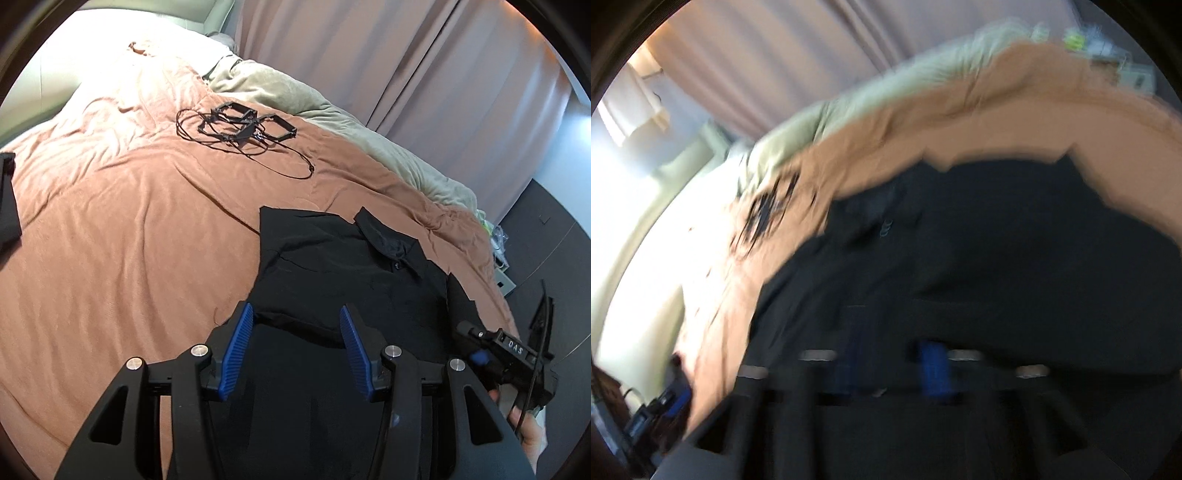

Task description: Fold large clothes

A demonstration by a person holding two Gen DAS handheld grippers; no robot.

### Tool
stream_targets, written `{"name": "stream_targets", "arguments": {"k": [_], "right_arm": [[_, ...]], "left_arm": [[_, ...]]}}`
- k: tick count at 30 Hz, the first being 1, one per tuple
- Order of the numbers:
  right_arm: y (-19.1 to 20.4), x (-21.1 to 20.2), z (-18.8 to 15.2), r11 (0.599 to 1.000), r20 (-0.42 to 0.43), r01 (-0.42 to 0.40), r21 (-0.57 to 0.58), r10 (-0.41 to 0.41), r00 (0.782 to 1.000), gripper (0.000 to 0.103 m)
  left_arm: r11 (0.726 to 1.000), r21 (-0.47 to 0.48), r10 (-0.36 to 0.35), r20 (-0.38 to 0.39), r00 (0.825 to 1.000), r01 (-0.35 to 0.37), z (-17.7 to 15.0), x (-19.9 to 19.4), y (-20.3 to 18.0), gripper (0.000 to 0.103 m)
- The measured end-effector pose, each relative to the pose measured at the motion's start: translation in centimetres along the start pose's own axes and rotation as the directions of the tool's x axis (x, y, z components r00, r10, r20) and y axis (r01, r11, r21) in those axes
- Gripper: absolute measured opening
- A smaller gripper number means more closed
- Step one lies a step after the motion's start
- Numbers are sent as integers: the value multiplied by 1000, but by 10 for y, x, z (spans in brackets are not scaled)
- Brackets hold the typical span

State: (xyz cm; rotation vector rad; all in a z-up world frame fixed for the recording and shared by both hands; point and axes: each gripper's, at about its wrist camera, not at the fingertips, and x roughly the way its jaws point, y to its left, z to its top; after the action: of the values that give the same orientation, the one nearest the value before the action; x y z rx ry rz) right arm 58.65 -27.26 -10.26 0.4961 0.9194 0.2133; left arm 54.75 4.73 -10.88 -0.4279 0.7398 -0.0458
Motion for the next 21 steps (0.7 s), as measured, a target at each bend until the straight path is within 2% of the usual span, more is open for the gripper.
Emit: {"name": "stream_targets", "arguments": {"k": [2,4,7,11,15,19,20,21], "right_arm": [[-2,10,-8,1000,-58,-12,15,13,998,71],[-2,5,-20,1000,-73,-3,26,5,997,71],[-19,-13,-19,993,-53,-39,110,45,998,72],[-55,-48,-22,967,-9,-14,256,17,1000,72],[-108,-75,-29,900,33,12,436,-30,999,72],[-152,-84,-42,799,31,53,599,-89,996,71],[-161,-85,-47,770,50,33,638,-84,995,70],[-168,-88,-48,761,65,16,648,-77,995,62]], "left_arm": [[1000,2,0,-1,1000,0,-1,0,0,50],[1000,3,-3,-4,1000,3,-2,2,0,50],[1000,5,-8,-10,1000,8,-3,6,-2,50],[1000,11,-19,-16,1000,19,-5,11,-9,50],[999,20,-24,-22,999,25,-7,17,-18,50],[999,33,-27,-39,999,28,-10,23,-26,50],[999,35,-25,-41,999,26,-11,24,-27,50],[999,37,-22,-42,999,23,-11,25,-27,50]]}}
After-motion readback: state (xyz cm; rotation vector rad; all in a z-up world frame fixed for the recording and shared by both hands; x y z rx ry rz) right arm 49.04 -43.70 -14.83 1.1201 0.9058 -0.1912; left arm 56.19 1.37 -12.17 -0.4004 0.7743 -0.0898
